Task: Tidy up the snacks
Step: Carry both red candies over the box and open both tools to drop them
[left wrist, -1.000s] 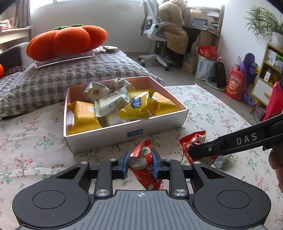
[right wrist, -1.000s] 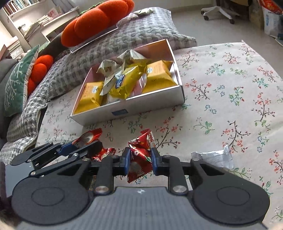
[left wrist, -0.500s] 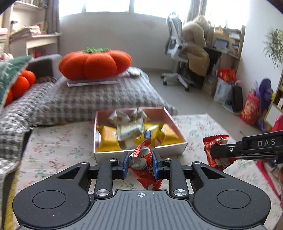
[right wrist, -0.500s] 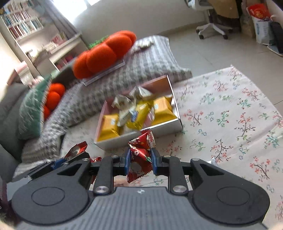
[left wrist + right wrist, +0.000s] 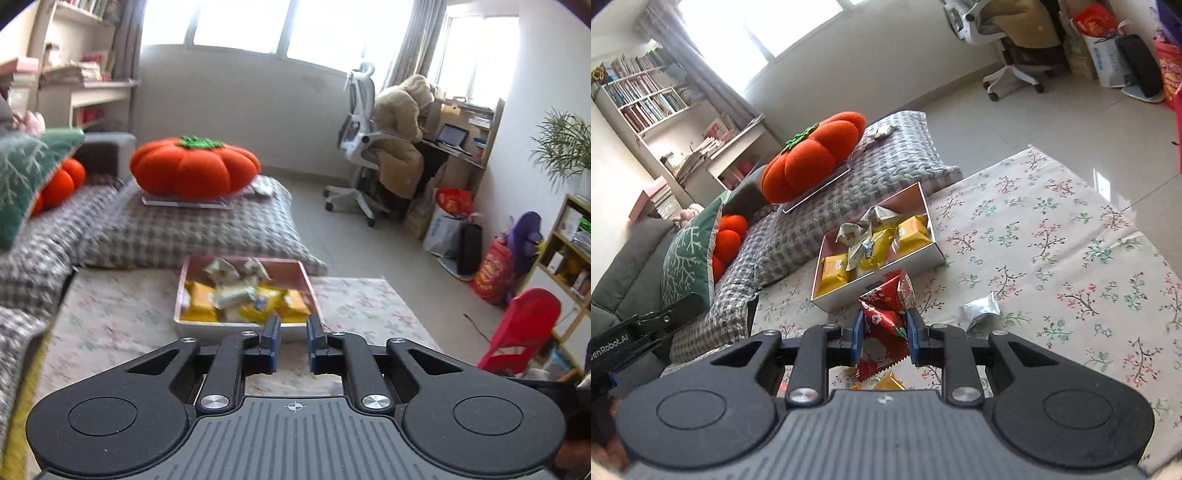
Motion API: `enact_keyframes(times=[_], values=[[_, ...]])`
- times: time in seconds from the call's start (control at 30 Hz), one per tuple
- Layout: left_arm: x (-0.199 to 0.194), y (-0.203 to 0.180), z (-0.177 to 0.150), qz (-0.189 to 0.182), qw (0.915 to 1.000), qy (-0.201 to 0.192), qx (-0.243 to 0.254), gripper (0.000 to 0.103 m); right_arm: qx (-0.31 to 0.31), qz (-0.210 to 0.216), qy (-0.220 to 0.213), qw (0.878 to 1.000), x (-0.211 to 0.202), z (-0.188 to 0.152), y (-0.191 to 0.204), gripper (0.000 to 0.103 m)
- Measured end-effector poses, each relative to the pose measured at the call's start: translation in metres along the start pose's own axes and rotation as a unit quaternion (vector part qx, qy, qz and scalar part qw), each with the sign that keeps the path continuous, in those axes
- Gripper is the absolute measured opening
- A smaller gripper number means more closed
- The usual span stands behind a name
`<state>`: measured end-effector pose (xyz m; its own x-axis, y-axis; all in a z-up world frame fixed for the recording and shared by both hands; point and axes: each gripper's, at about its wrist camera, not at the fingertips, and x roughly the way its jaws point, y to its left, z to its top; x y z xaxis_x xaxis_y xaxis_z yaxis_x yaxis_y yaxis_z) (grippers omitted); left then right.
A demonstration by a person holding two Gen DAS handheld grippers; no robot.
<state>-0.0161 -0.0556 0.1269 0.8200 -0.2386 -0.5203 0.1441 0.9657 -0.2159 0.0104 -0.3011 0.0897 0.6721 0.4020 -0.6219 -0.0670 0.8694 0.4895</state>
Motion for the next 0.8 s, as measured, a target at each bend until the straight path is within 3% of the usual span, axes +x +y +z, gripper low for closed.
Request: enact_keyframes(times=[0.2,0.33,0.37,0.47,0.57,0.63,0.7,0.8], values=[[0.022,0.031,-0.016,-0.014,0.9996,0.021,-0.013,0.016,0.000,-0.036,0.010,0.999,0.008,-0.003,-0.003,0.022],[0.044,0.068,-0.039,-0.002,0.9888,0.148,-0.019,0.018,-0.024,-0.042,0.008,0.999,0.009,-0.006,0.009,0.022],[0.041,0.072,-0.044,0.002,0.9882,0.153,-0.007,0.021,-0.030,-0.041,0.012,0.999,0.013,-0.009,0.013,0.022],[0.039,0.086,-0.067,0.028,0.9832,0.180,-0.004,0.048,-0.029,-0.045,0.038,0.998,0.028,-0.016,0.023,0.022],[0.046,0.088,-0.091,0.036,0.9737,0.225,0.005,0.049,-0.028,-0.048,0.052,0.997,0.030,-0.018,0.040,0.022],[0.045,0.084,-0.098,0.017,0.9712,0.235,0.036,0.052,-0.039,-0.040,0.050,0.997,0.021,-0.016,0.058,0.022],[0.044,0.074,-0.106,-0.004,0.9662,0.241,0.093,0.065,-0.069,-0.041,0.041,0.996,0.013,-0.014,0.075,0.022],[0.044,0.054,-0.130,-0.011,0.9415,0.253,0.222,0.067,-0.097,-0.054,0.044,0.993,0.013,-0.011,0.085,0.022]])
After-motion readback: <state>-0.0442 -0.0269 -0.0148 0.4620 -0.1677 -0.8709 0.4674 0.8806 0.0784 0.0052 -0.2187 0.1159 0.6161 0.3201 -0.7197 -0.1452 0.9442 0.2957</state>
